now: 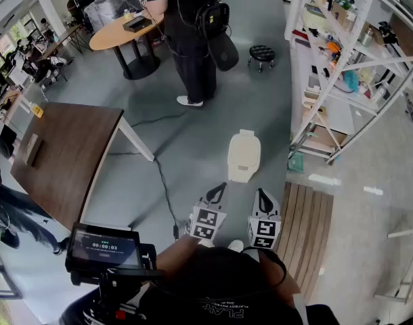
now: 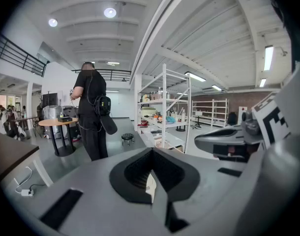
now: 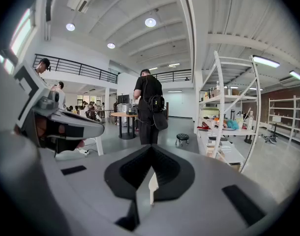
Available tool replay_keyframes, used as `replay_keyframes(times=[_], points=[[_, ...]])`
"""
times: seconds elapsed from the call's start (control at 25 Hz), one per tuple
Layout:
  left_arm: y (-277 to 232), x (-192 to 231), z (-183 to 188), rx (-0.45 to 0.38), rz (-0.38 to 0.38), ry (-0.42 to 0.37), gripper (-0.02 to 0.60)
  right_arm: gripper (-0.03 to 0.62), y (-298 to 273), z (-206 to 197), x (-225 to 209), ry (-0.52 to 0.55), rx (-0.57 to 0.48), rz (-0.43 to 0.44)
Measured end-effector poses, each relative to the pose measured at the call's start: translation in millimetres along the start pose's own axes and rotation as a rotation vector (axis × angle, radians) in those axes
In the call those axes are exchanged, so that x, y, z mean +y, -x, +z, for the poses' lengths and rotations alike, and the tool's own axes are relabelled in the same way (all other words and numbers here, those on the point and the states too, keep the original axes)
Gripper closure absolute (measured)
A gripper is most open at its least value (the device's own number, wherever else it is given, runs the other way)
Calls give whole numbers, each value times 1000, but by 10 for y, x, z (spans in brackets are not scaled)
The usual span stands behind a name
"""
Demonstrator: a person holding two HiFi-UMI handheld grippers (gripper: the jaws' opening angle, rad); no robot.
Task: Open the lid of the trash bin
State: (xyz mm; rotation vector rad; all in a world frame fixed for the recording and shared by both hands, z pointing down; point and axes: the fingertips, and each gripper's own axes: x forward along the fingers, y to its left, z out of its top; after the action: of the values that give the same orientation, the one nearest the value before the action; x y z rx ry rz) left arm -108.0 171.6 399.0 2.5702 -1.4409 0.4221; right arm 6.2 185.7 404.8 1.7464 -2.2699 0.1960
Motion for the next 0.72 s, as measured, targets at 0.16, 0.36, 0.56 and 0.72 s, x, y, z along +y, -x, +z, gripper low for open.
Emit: replay_keyframes(times=[0.16,0.36,0.56,0.72], points=[[-17,-5,-1,-3,-5,-7,583,594,-36,16,-50,1,8,-27],[-8,71,-97,-5,-7,-7,583,594,-58,-50,16,-5,2,-26],[5,60,-192,4,-23,64,583,594,1,-118,78,1,18,-22],[38,123,-185,10,-31,83,583,594,-22,-178,172,-12,42,-22]])
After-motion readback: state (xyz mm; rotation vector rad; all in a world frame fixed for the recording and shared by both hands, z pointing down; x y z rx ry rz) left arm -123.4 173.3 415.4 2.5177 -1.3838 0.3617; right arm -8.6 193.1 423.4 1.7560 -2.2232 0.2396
